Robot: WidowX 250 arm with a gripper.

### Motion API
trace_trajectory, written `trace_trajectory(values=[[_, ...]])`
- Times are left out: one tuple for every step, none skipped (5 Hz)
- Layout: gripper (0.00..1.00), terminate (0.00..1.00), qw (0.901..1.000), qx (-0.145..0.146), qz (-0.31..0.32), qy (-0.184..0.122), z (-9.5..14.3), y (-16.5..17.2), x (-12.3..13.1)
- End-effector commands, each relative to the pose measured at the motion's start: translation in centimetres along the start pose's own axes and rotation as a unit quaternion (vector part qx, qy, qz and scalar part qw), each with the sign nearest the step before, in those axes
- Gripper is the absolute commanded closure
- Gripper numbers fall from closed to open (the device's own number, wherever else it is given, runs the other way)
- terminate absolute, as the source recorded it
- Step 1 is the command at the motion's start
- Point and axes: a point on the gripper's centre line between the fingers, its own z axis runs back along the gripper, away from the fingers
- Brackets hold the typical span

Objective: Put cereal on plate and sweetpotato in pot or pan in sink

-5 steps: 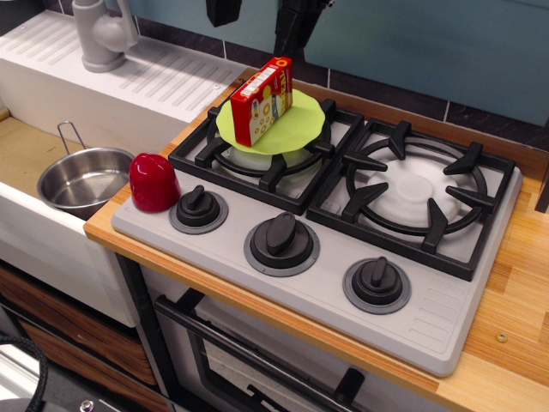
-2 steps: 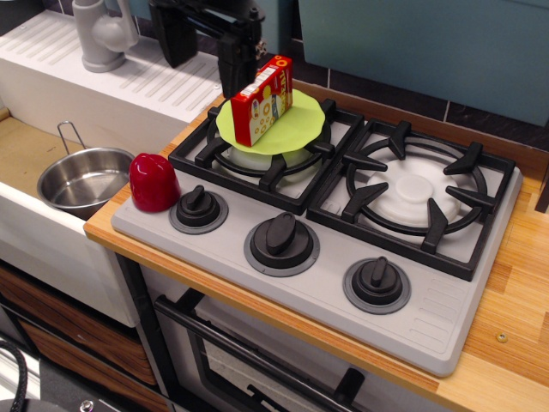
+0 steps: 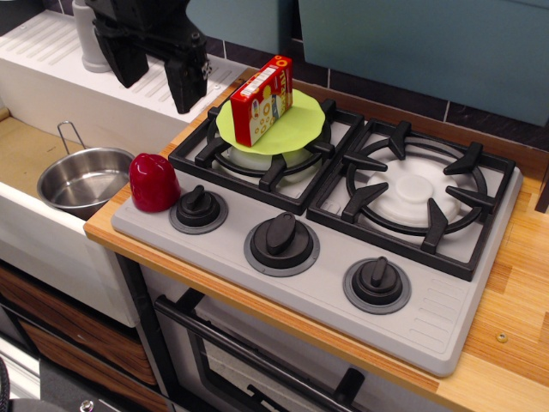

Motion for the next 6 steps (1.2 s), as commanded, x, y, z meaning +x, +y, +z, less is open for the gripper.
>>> trace_trajectory(values=[[0.00,0.00,0.9988,0.032,0.009,-0.036,0.4,0.9,-0.4],[0.00,0.00,0.9981,0.043,0.014,-0.041,0.4,0.9,-0.8],[0.00,0.00,0.9968,0.059,0.024,-0.048,0.3,1.0,-1.2],[0.00,0.00,0.9961,0.064,0.029,-0.054,-0.1,1.0,-1.4],[0.00,0.00,0.9960,0.067,0.031,-0.050,-0.7,0.9,-1.5],[0.00,0.00,0.9968,0.062,0.035,-0.037,-1.8,0.7,-1.6]])
